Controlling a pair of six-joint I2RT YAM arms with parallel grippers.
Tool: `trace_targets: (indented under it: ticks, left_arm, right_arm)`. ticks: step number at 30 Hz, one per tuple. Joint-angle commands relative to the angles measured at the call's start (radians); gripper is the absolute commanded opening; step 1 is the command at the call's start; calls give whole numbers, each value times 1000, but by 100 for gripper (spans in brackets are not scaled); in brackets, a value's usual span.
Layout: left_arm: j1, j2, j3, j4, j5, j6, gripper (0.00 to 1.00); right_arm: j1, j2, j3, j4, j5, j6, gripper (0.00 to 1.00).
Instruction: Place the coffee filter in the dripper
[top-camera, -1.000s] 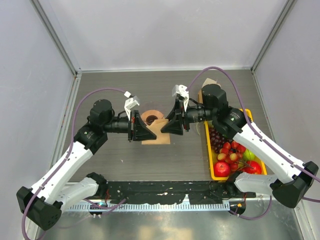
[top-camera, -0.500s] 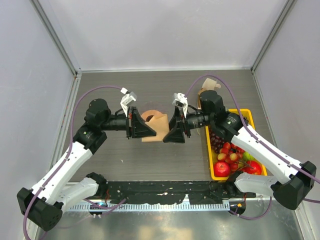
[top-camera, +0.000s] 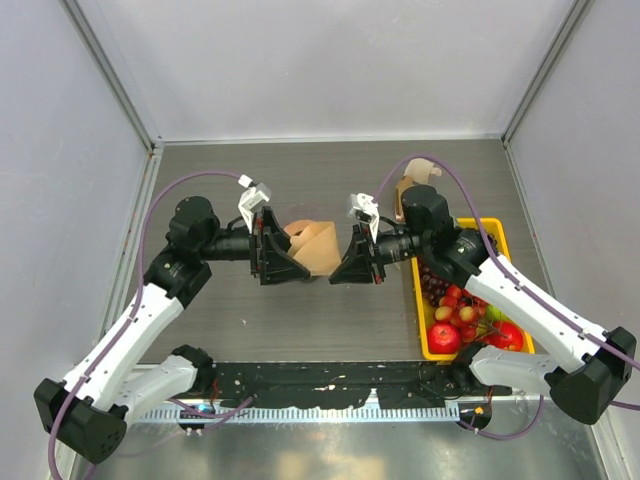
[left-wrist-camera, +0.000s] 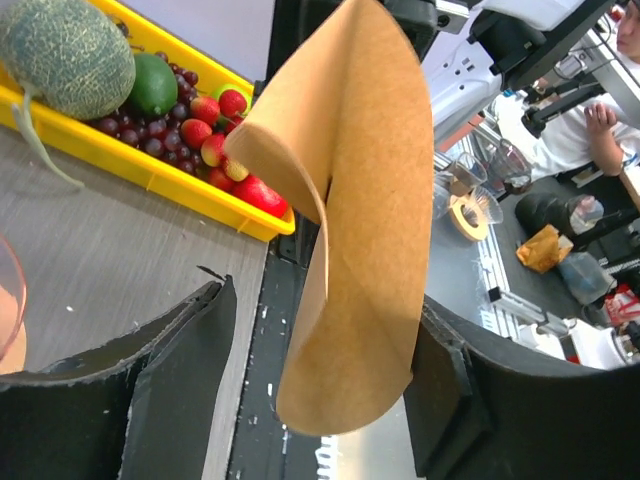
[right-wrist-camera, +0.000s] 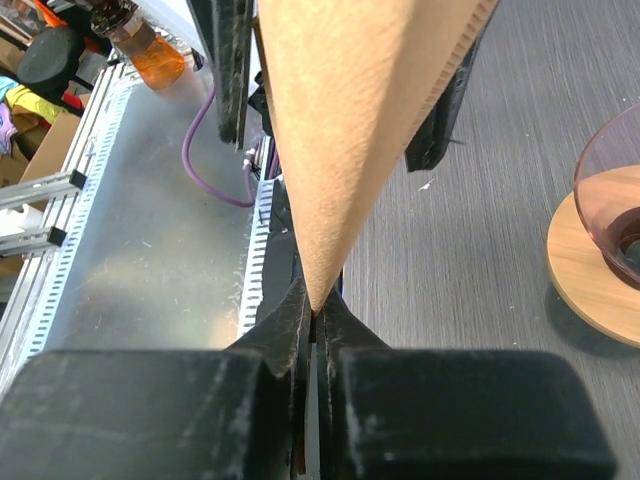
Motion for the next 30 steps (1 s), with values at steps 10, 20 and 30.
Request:
trace_targets:
  ticks: [10, 20, 30]
  left_arm:
    - [235, -126, 48, -54, 117, 30, 79]
    - [180, -132, -1, -23, 89, 40, 82]
    - [38, -109, 22, -207, -6, 208, 79]
  right_arm:
    - [3, -57, 13, -154, -84, -214, 6]
    - [72, -23, 38, -194, -40, -249, 5]
    - [91, 23, 81, -201, -2, -240, 5]
